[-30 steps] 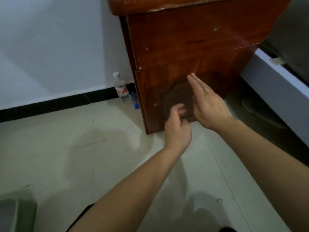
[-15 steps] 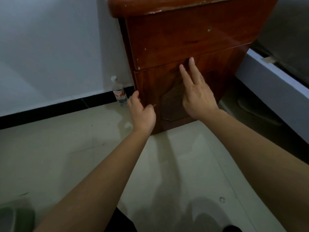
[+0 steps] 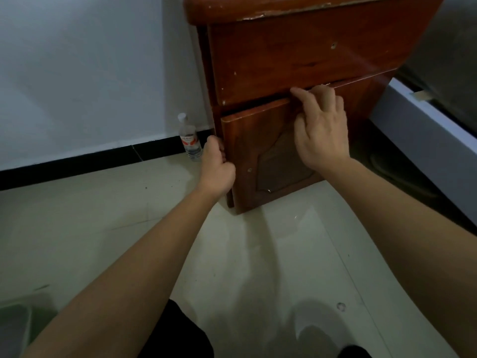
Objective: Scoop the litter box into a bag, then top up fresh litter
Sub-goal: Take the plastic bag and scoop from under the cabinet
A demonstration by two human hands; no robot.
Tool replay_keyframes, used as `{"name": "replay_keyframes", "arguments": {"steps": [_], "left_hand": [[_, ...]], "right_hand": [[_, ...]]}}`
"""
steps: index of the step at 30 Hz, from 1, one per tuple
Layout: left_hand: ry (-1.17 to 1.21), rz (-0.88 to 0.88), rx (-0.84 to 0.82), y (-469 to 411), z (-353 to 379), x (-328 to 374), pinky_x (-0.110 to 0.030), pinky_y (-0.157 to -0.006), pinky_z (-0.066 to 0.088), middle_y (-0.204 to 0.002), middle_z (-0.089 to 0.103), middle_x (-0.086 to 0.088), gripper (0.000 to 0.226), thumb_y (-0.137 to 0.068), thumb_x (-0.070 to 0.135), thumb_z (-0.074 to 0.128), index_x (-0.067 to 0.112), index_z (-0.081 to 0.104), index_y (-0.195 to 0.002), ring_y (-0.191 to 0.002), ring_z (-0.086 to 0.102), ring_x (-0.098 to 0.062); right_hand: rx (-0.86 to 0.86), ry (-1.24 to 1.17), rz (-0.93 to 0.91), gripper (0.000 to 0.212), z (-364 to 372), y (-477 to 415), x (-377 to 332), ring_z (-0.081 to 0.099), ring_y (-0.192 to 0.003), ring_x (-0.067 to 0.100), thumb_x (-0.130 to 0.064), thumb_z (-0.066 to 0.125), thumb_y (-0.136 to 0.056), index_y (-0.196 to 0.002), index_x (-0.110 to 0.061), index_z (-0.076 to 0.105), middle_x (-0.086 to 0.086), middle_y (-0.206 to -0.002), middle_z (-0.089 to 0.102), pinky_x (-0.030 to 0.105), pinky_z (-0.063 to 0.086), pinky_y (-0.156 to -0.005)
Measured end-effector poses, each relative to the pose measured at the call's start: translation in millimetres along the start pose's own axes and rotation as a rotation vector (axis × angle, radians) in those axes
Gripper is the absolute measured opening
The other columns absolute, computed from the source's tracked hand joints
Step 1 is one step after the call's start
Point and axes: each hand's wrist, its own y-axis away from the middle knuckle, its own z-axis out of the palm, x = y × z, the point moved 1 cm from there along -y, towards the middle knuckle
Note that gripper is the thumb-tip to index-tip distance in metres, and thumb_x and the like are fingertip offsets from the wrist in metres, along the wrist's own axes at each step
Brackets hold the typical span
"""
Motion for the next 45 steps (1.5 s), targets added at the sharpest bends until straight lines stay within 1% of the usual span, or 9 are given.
{"name": "replay_keyframes", "arguments": {"steps": [6, 9, 13, 17, 19, 22, 26, 34, 45], "left_hand": [[-0.203, 0.279, -0.182, 33, 0, 5, -0.028, -0.098, 0.045, -0.122, 0.059, -0.005, 0.043, -0.089, 0.000, 0.043, 0.016, 0.051, -0.129, -0.113, 0.054, -0.016], [-0.429, 0.452, -0.236, 44, -10, 12, -0.037, -0.094, 0.048, -0.115, 0.063, -0.008, 0.037, -0.087, 0.002, 0.043, 0.012, 0.061, -0.118, -0.109, 0.055, -0.023], [-0.800, 0.683, 0.146, 29, -35, 41, -0.054, -0.102, 0.039, -0.135, 0.049, -0.016, 0.035, -0.081, 0.001, 0.054, 0.005, 0.061, -0.114, -0.129, 0.042, -0.034], [-1.225, 0.781, 0.098, 8, -36, 73, -0.054, -0.119, 0.003, -0.161, -0.006, -0.015, 0.075, -0.085, 0.014, 0.051, 0.009, 0.016, -0.152, -0.148, -0.009, -0.030], [-1.380, 0.777, 0.091, 0, -31, 78, -0.054, -0.118, -0.002, -0.159, -0.016, -0.016, 0.084, -0.087, 0.022, 0.050, 0.009, 0.001, -0.153, -0.147, -0.018, -0.030], [-1.458, 0.717, 0.147, 0, -21, 79, -0.056, -0.118, -0.003, -0.157, -0.021, -0.019, 0.087, -0.087, 0.028, 0.048, 0.007, -0.004, -0.153, -0.144, -0.024, -0.033], [-1.524, 0.656, 0.158, 3, -13, 77, -0.056, -0.118, 0.001, -0.155, -0.026, -0.022, 0.090, -0.089, 0.037, 0.045, 0.004, -0.011, -0.151, -0.143, -0.026, -0.036], [-1.547, 0.723, 0.157, -2, -15, 72, -0.055, -0.118, 0.002, -0.153, -0.029, -0.024, 0.096, -0.087, 0.044, 0.045, 0.003, -0.013, -0.151, -0.143, -0.025, -0.038], [-1.617, 0.806, 0.146, -8, -27, 67, -0.053, -0.119, 0.000, -0.154, -0.028, -0.023, 0.091, -0.090, 0.038, 0.043, 0.004, -0.016, -0.150, -0.143, -0.025, -0.037]], "right_hand": [[-0.078, -0.030, 0.275, 0.058, -25, -4, -21, 0.034, -0.116, 0.027, -0.074, 0.020, -0.093, -0.104, -0.032, 0.057, 0.002, -0.119, 0.038, 0.044, 0.030, -0.102], [-0.192, 0.054, 0.379, 0.068, -34, 1, -29, 0.030, -0.121, 0.031, -0.090, 0.032, -0.076, -0.102, -0.030, 0.052, 0.005, -0.125, 0.033, 0.047, 0.031, -0.102], [-0.289, -0.091, 0.424, 0.041, -41, 5, -32, 0.022, -0.129, 0.036, -0.059, 0.061, -0.075, -0.098, -0.027, 0.049, 0.005, -0.131, 0.029, 0.043, 0.035, -0.098], [-0.293, -0.288, 0.378, 0.027, -64, 38, -12, 0.014, -0.140, 0.031, -0.035, 0.066, -0.081, -0.102, -0.026, 0.051, 0.002, -0.143, 0.029, 0.043, 0.024, -0.112], [-0.311, -0.388, 0.402, 0.032, -90, 58, 4, 0.023, -0.138, 0.023, -0.027, 0.068, -0.083, -0.110, -0.025, 0.052, -0.003, -0.152, 0.021, 0.035, 0.038, -0.105], [-0.489, -0.359, 0.463, 0.063, -134, 72, 24, 0.036, -0.130, 0.017, -0.020, 0.067, -0.088, -0.142, -0.025, 0.035, -0.007, -0.162, 0.000, 0.017, 0.046, -0.082], [-0.581, 0.184, 0.498, 0.096, -147, 79, 54, 0.031, -0.142, 0.030, -0.008, 0.062, -0.089, -0.158, -0.020, -0.005, 0.003, -0.165, -0.007, 0.042, 0.044, -0.102], [-0.304, 0.690, 0.463, 0.089, -146, 98, 118, 0.042, -0.128, 0.038, -0.021, 0.063, -0.086, -0.156, -0.019, 0.007, 0.012, -0.153, 0.028, 0.052, 0.037, -0.105], [-0.170, 0.623, 0.599, 0.092, -124, 79, 147, 0.000, -0.149, 0.036, -0.023, 0.066, -0.081, -0.154, -0.016, 0.009, 0.015, -0.161, 0.003, 0.057, 0.002, -0.120]]}}
